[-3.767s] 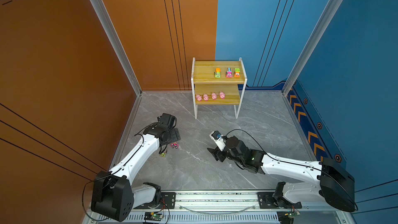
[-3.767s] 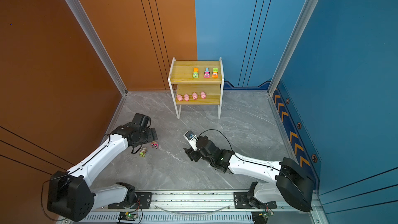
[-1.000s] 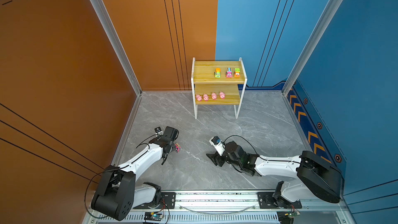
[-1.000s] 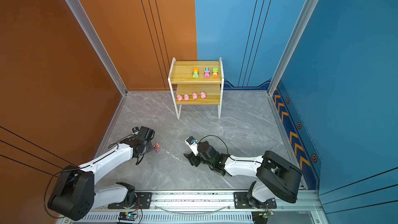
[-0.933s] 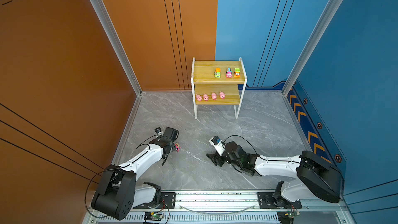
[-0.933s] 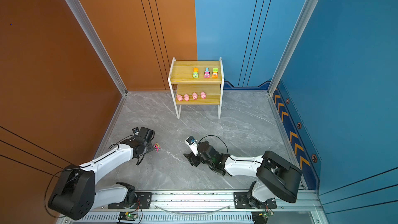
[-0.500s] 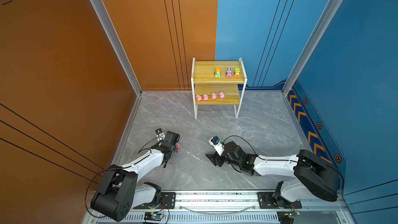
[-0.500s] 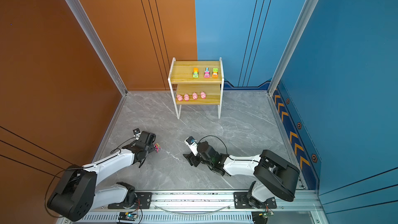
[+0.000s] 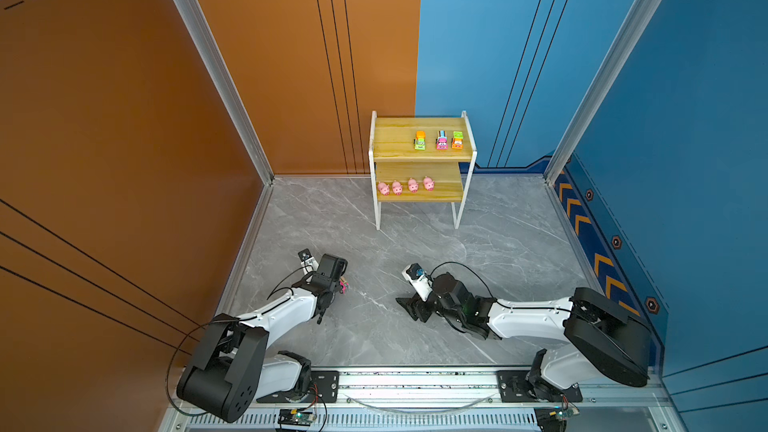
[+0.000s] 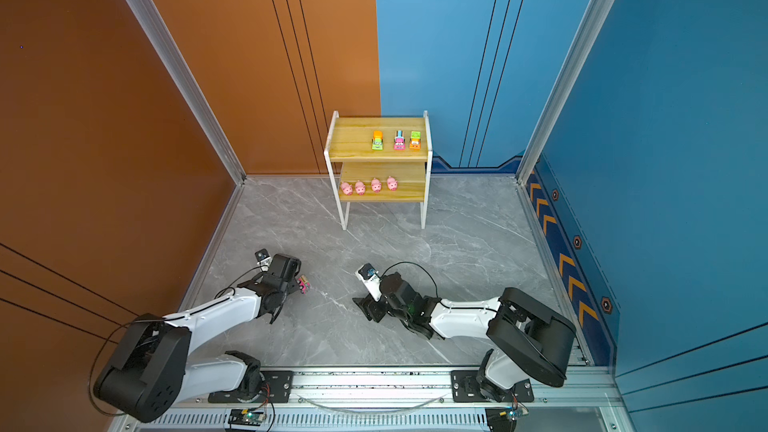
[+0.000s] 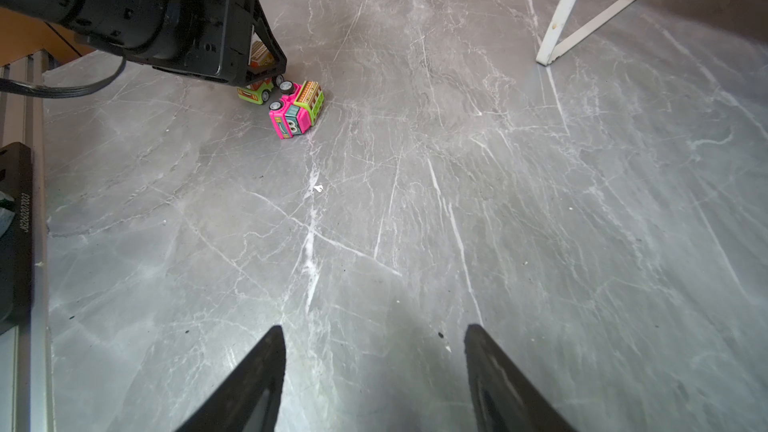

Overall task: Place and organize the plastic toys onto the shelf
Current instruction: 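Close the left gripper on the fire truck and lift it, then carry the fire truck toward the shelf in the left gripper while right arm moves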

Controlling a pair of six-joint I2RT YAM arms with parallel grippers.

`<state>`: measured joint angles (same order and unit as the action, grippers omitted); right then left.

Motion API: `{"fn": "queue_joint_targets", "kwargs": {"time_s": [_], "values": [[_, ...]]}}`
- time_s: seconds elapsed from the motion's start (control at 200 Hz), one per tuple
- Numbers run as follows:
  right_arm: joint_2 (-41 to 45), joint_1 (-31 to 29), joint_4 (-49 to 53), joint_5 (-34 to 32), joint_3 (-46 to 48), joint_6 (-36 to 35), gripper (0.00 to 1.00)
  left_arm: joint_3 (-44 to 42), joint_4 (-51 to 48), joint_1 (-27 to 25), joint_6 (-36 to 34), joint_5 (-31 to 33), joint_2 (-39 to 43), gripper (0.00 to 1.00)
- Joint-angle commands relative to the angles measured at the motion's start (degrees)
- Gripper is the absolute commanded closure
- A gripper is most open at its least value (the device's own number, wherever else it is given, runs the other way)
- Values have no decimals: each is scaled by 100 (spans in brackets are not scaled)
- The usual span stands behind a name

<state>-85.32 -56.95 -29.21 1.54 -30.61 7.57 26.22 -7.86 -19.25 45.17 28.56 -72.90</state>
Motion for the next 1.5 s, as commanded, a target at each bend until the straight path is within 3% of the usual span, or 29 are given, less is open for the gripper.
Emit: {"fn": "queue_joint_targets", "kwargs": {"time_s": [0.0,0.085,0.36,0.516,0.626,0.776,0.936,1.171,1.497], "values": [[-73,26,-155,61,2,95,31,-18,15,-1,77,56,-89,69],[-90,26,-171,61,2,93,31,69,-13,29,46,45,-104,73],[-2,59,-206,-30,63,108,32,792,-533,61,-574,72,-23,73],[396,357,-368,106,293,333,32,1184,-651,-1,-1051,-227,142,73],[872,767,-368,147,514,515,32,1466,-594,-374,-1365,-408,54,72],[1785,1579,17,110,773,795,33,1881,-348,-1294,-1616,-480,-563,72],[2656,2396,747,-29,921,811,33,2227,454,-2161,-1695,-462,-1449,72],[3028,3478,743,266,1255,1300,33,2518,1698,-2786,-1890,-622,-2672,71],[3090,3666,697,313,1352,1330,33,2101,3441,-3063,-2193,-696,-3369,67]]}}
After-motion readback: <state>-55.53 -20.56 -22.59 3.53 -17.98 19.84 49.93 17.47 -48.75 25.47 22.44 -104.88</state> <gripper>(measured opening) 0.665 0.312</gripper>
